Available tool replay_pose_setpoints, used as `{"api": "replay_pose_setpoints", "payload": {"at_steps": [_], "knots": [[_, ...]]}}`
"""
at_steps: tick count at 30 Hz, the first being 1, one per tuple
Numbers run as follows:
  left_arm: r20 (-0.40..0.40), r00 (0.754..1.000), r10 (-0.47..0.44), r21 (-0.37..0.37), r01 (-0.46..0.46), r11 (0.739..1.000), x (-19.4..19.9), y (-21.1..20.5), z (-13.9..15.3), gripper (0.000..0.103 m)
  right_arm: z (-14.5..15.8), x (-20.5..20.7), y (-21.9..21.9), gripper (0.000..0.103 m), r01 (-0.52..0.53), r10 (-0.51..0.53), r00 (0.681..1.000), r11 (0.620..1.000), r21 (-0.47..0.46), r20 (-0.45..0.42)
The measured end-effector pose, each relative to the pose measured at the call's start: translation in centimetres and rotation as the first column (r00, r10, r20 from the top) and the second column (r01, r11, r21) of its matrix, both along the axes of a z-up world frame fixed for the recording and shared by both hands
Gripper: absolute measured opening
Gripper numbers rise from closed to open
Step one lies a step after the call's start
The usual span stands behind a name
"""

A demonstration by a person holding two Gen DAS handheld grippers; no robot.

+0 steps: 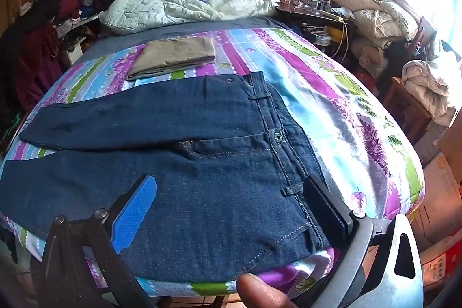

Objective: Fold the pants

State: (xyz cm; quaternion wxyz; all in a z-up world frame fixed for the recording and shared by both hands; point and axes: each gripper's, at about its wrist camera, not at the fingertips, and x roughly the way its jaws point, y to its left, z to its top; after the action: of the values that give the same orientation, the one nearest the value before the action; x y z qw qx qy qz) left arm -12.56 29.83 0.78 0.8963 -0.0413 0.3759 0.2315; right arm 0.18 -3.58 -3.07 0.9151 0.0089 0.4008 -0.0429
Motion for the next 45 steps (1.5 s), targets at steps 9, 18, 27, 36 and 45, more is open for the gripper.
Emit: {"api": "replay_pose_setpoints", "payload": {"at_steps": [9,18,27,36,45], "knots": [[-0.008,1.0,0.013,0.019,-0.012,1.0,0.1,-0.5,-0.2,0.103,-0.8,0.0,-1.0,0.103,0.032,-0.032,0.999,0.999,0.006,-0.019],[-0.011,1.0,0.024,0.027,-0.024,0.999,0.1,-0.4,-0.4,0.103,-1.5,0.2,-1.0,0.103,0.032,-0.032,0.999,0.999,-0.012,-0.033],[-0.006,0.999,0.038,0.049,-0.038,0.998,0.0,-0.2,-0.4,0.103,-2.0,0.3,-1.1,0.103,0.039,-0.039,0.998,0.999,-0.011,-0.043],[-0.007,0.999,0.037,0.081,-0.036,0.996,0.1,-0.4,-0.5,0.103,-2.6,0.3,-1.2,0.103,0.043,-0.044,0.998,0.999,-0.014,-0.055],[-0.001,0.999,0.04,0.099,-0.039,0.994,0.0,-0.6,-0.5,0.103,-2.9,0.3,-1.4,0.103,0.051,-0.051,0.997,0.999,-0.008,-0.065]]}}
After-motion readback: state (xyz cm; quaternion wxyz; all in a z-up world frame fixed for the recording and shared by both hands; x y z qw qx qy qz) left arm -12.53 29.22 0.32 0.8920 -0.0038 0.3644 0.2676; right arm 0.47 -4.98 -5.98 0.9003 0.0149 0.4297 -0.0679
